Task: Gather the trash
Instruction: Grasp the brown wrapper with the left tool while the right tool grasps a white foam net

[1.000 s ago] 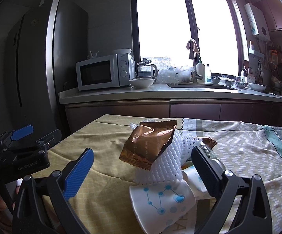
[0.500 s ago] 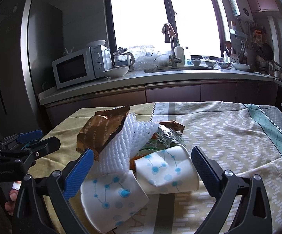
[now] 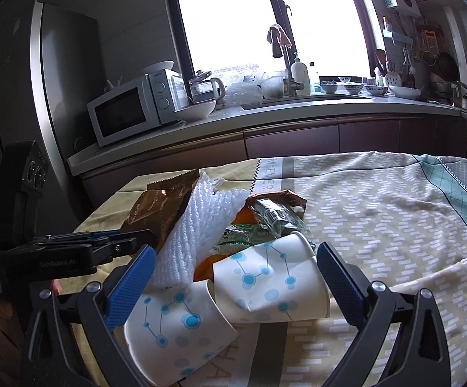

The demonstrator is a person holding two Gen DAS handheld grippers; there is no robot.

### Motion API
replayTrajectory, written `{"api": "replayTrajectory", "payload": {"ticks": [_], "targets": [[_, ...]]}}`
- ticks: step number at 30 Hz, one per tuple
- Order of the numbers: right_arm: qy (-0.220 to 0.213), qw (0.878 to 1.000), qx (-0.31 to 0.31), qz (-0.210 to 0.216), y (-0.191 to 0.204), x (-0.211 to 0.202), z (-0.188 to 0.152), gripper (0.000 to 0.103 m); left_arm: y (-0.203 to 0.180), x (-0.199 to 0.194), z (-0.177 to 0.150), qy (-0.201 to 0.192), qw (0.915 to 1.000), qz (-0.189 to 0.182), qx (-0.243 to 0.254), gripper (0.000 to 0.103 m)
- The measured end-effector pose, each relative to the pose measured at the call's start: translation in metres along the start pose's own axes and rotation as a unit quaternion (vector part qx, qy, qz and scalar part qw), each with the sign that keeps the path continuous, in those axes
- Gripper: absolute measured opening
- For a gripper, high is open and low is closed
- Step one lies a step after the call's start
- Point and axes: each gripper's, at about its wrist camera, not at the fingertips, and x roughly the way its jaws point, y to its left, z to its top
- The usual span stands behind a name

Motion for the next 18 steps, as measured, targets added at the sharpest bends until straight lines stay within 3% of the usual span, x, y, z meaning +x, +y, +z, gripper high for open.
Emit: {"api": "replayTrajectory", "payload": {"ticks": [3,6,13,14,16,18], "targets": [[0.005,1.000,-0.006,0.020,0.007,0.003,0.003,0.097,0.004,-0.004,-0.002,-0.009,0.9999,-0.007,-0.010,0.038],[0.012,0.999,-0.027,0.043,0.021,0.007,0.006,0.087,0.008,-0.015,-0.002,-0.021,0.9997,-0.004,-0.015,0.031],[0.071,0.994,-0.055,0.064,0.046,0.032,0.004,0.045,0.025,-0.045,-0.004,-0.040,0.9985,-0.014,-0.036,0.023],[0.076,0.994,-0.055,0.064,0.047,0.034,0.003,0.027,0.028,-0.048,-0.005,-0.043,0.9982,-0.013,-0.040,0.023],[0.082,0.993,-0.056,0.071,0.050,0.037,0.003,0.014,0.034,-0.057,-0.007,-0.051,0.9978,-0.007,-0.043,0.022],[0.076,0.993,-0.057,0.072,0.052,0.034,0.004,0.013,0.039,-0.066,-0.009,-0.057,0.9972,-0.003,-0.049,0.021]]}}
